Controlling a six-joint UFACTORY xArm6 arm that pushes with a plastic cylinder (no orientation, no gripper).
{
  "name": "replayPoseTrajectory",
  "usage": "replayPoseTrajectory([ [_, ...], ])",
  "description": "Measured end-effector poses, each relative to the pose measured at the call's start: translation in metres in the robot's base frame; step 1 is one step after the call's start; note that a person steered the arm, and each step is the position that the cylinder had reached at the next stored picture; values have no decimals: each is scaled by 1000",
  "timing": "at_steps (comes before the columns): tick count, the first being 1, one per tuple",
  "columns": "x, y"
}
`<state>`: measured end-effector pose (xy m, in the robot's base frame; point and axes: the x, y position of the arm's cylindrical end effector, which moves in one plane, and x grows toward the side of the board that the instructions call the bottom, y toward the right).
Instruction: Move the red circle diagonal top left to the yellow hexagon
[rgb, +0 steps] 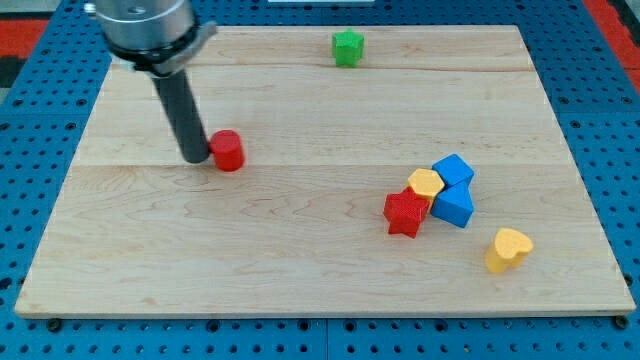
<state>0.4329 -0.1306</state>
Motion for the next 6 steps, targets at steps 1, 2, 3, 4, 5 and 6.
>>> replayPoseTrajectory([
  [1, -9, 51],
  [2, -17, 63],
  [3, -21, 69],
  [4, -21, 128],
  [5, -21, 151],
  [6, 18, 155],
])
